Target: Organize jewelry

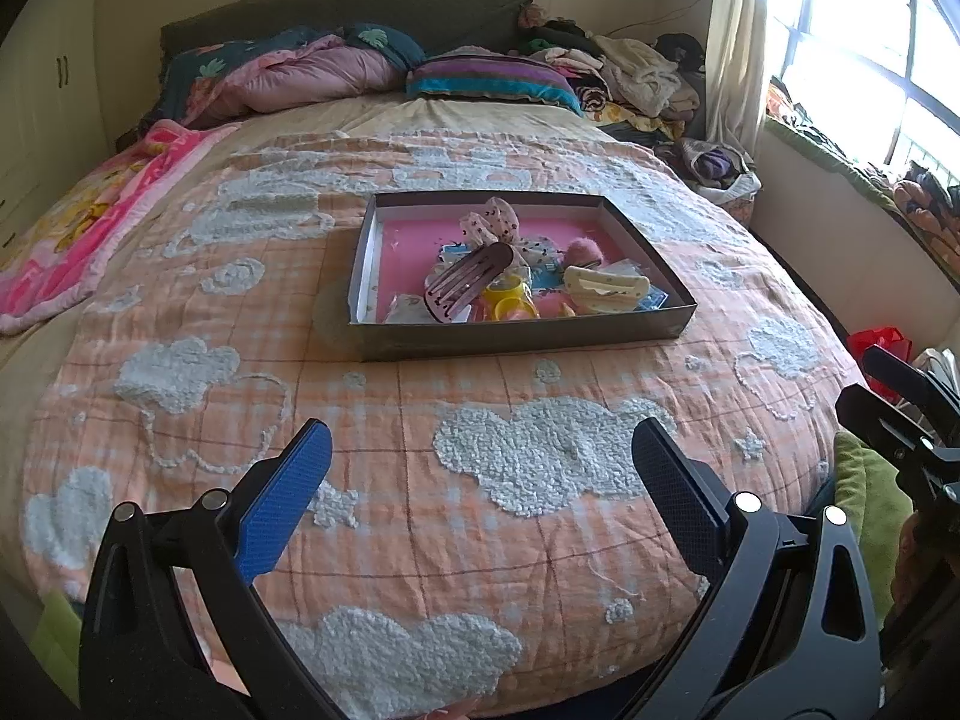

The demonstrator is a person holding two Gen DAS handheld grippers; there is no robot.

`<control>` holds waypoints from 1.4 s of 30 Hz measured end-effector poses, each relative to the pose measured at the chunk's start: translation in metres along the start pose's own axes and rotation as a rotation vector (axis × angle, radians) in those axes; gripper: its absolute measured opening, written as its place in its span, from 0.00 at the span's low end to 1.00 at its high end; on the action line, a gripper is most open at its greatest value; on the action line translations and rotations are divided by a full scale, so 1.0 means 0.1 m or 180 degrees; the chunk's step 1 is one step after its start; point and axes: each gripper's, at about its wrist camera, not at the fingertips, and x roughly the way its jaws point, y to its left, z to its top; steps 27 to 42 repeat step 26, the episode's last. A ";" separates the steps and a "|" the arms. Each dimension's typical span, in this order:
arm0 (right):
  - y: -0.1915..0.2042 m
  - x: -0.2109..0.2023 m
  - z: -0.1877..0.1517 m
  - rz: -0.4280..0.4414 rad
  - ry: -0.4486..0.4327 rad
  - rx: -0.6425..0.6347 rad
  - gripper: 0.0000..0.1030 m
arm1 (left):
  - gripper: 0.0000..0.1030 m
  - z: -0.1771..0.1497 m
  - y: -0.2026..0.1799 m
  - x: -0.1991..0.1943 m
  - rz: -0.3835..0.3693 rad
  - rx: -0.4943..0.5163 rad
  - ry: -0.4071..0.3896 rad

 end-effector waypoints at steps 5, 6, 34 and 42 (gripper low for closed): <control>-0.02 0.05 0.00 -0.0047 0.0017 0.0001 0.96 | 0.91 0.02 0.05 0.04 -0.0116 -0.0079 0.0045; -0.02 0.07 0.00 -0.0065 0.0019 0.0014 0.96 | 0.91 0.02 0.08 0.06 -0.0091 -0.0107 0.0046; -2.94 1.98 0.37 -0.1704 0.0926 0.1612 0.96 | 0.91 0.62 2.81 1.86 0.1940 -0.1679 0.0736; -2.94 1.98 0.37 -0.1704 0.0926 0.1612 0.96 | 0.91 0.62 2.81 1.86 0.1940 -0.1679 0.0736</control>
